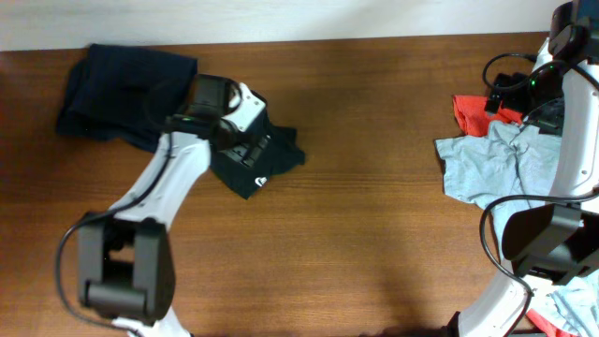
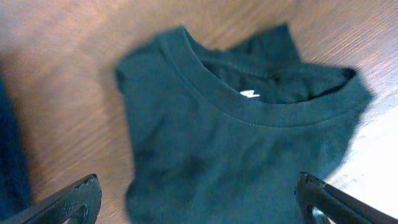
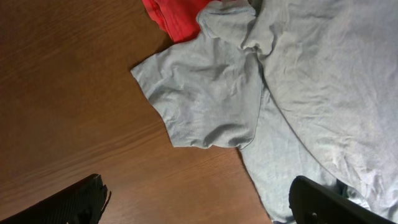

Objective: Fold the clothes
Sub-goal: 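Grasp the black bundle at its collar with the left gripper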

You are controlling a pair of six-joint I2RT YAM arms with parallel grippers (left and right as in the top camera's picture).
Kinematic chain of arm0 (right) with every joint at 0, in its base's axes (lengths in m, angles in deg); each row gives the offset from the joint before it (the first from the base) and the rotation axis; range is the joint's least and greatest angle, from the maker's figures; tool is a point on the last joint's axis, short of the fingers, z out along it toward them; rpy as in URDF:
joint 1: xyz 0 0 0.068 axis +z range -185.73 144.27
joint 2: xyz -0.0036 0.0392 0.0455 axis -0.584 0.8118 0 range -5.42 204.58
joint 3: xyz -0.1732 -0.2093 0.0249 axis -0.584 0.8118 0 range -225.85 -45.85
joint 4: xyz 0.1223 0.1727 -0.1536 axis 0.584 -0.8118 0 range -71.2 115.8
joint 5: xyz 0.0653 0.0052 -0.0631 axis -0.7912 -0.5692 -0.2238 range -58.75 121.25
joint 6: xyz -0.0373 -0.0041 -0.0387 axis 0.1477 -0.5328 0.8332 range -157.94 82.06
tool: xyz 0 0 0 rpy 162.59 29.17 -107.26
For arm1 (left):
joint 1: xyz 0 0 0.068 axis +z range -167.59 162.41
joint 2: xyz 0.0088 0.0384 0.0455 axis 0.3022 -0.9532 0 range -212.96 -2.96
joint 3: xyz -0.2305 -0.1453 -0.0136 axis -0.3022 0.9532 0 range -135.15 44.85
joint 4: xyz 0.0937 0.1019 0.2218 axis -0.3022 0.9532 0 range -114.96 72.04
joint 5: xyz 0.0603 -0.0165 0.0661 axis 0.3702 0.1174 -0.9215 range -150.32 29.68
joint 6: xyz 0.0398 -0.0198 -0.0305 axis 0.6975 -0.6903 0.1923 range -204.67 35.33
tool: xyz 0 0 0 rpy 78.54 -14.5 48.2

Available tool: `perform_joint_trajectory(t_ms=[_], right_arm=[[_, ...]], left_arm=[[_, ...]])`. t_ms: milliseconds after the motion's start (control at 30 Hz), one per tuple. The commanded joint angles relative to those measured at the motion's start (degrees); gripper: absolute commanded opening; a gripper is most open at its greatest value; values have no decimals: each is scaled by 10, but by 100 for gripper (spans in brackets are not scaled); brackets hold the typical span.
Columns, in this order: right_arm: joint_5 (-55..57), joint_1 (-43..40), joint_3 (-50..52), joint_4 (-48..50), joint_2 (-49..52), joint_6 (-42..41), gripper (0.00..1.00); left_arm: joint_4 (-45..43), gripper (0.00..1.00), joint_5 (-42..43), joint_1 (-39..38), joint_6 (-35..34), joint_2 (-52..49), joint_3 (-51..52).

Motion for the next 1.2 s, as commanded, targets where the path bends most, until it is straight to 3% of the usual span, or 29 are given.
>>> perform_joint_trajectory(t_ms=[0,133,367,1033,1167], right_arm=[[-2,1,3,0,-2,-3,99],[-2,1,3,0,-2,-3,99],[-2,1,3,0,-2,-3,99],[-2,1,3,0,-2,-3,99],[-2,1,3,0,-2,-3,99]], left_arm=[[-14,99,-73,-12,-32,-49,-6],[-30,99,-87,-13,-78,-89,-6],[-22,99,-4,-12,-78,-109,-6],[56,99,-14,-12,-82,-169,-6],[67,92,-15,-12,-82,-169,-6]])
